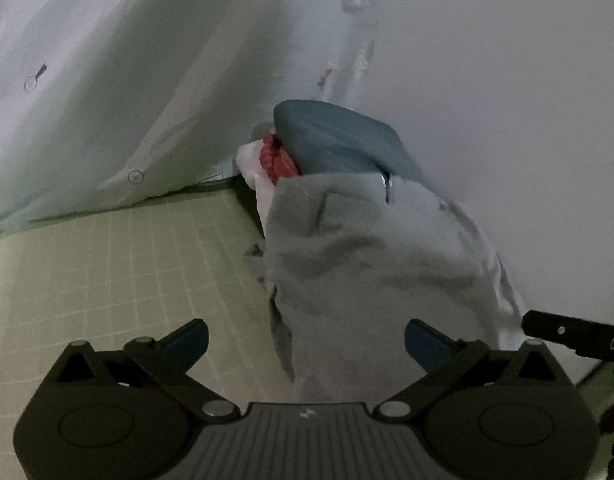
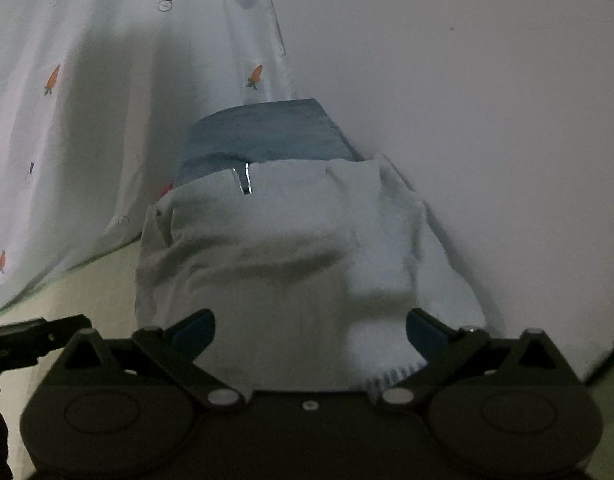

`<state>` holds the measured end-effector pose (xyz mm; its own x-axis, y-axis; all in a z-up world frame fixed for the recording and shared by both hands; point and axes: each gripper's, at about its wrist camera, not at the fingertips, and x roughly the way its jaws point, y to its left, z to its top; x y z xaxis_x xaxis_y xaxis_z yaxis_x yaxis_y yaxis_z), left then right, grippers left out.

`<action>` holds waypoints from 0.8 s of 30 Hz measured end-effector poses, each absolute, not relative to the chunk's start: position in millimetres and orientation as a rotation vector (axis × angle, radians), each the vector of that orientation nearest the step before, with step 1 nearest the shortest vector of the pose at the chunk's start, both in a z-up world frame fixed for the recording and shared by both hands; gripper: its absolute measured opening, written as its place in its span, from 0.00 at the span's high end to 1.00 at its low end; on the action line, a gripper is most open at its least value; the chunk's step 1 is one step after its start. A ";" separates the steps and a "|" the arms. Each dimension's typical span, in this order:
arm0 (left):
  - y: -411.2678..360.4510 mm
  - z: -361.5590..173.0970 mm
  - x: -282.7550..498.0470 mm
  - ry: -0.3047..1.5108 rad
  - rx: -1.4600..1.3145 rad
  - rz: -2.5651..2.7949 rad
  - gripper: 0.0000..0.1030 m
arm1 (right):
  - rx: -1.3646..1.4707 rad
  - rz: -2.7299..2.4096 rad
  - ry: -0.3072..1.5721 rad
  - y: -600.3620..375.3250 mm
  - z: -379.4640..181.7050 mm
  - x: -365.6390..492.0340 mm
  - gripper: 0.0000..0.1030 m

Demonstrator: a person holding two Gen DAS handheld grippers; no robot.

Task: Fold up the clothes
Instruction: 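Lower the hoodie onto the folded jeans and open both grippers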

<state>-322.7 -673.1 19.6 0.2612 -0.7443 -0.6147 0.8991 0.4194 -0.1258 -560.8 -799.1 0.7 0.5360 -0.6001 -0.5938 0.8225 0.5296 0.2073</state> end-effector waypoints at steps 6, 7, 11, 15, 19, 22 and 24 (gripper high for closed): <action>-654.5 8.2 -349.6 0.703 0.297 -1.168 0.00 | 0.504 -0.916 0.540 -761.1 -10.6 -578.3 0.00; -652.3 5.7 -353.5 0.711 0.300 -1.167 0.00 | 0.496 -0.921 0.554 -754.8 -12.7 -581.3 0.00; -639.8 -2.9 -372.1 0.725 0.314 -1.161 0.00 | 0.485 -0.914 0.588 -739.2 -17.6 -593.6 0.00; -628.6 -7.5 -385.2 0.736 0.303 -1.159 0.00 | 0.469 -0.917 0.604 -727.6 -19.9 -601.6 0.00; -615.2 -5.2 -391.4 0.717 0.309 -1.155 0.00 | 0.457 -0.919 0.600 -713.9 -19.2 -604.2 0.00; -607.3 -3.1 -394.0 0.712 0.321 -1.158 0.00 | 0.442 -0.916 0.602 -702.9 -17.4 -603.4 0.00; -600.9 0.6 -396.6 0.724 0.324 -1.148 0.00 | 0.433 -0.907 0.619 -695.3 -15.8 -601.6 0.00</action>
<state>-396.6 -600.9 0.6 0.2191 -0.7106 -0.6686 0.9095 0.3969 -0.1239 -601.6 -695.3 -15.8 0.4643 -0.5911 -0.6596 0.8296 0.5511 0.0901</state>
